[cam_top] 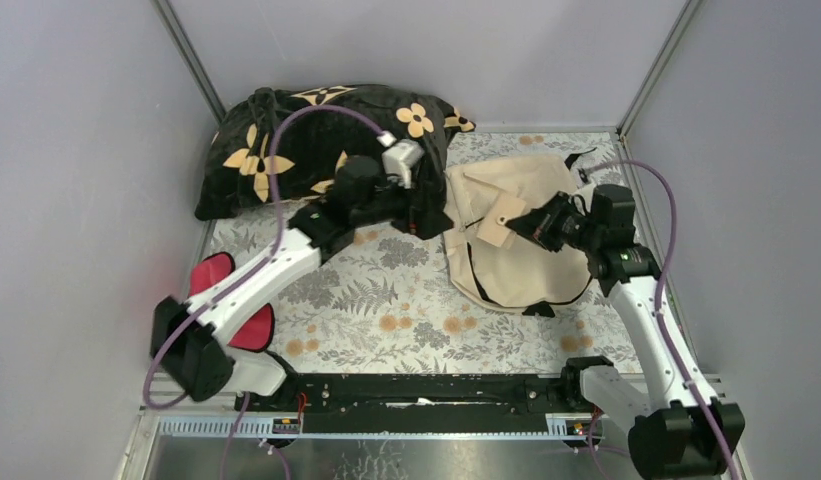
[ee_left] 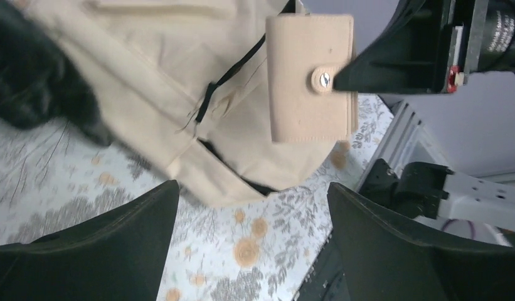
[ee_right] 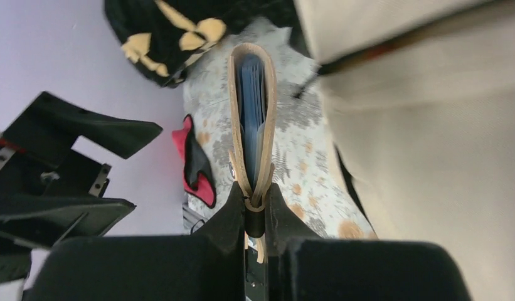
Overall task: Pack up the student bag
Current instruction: Pick up the personal item from the center of the board, then place the personal item in the student bag.
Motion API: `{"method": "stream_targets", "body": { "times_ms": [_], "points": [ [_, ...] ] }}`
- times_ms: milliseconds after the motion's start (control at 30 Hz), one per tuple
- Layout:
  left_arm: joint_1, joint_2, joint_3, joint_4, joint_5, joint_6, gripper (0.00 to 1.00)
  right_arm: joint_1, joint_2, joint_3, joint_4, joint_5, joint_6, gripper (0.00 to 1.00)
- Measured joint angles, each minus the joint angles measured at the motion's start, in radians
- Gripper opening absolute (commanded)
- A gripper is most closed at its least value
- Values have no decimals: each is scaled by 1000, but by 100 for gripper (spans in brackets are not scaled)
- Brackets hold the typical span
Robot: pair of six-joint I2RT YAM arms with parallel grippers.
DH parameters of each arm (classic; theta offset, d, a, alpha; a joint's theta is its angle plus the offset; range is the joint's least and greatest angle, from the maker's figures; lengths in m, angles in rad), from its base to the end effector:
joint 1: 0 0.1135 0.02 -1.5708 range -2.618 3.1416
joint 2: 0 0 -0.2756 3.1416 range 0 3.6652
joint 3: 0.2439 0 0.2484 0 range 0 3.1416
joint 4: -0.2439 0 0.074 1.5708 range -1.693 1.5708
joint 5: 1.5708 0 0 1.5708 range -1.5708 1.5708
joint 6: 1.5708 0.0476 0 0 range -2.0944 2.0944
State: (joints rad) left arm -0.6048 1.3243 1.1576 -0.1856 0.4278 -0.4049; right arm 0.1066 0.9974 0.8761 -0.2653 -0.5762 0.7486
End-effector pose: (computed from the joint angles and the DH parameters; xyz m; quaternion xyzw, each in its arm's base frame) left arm 0.2442 -0.1928 0.3594 0.2008 0.7853 -0.4228 0.4052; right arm 0.2185 0.0495 0.3324 0.1005 0.8050 0.4364 0.3892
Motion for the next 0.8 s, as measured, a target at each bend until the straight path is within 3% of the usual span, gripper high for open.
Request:
{"method": "stream_targets", "body": {
  "times_ms": [100,300,633,800],
  "points": [
    [-98,139,114,-16,-106,68,86,-78,-66,-45,-114,46,13,0],
    [-236,397,333,-64,-310,183,87,-177,-145,-72,-259,134,41,0],
    [-330,724,684,-180,-581,314,82,-177,-113,-111,-212,127,113,0],
    [-331,798,756,-230,-673,357,70,-178,-80,-129,-166,119,140,0]
  ]
}}
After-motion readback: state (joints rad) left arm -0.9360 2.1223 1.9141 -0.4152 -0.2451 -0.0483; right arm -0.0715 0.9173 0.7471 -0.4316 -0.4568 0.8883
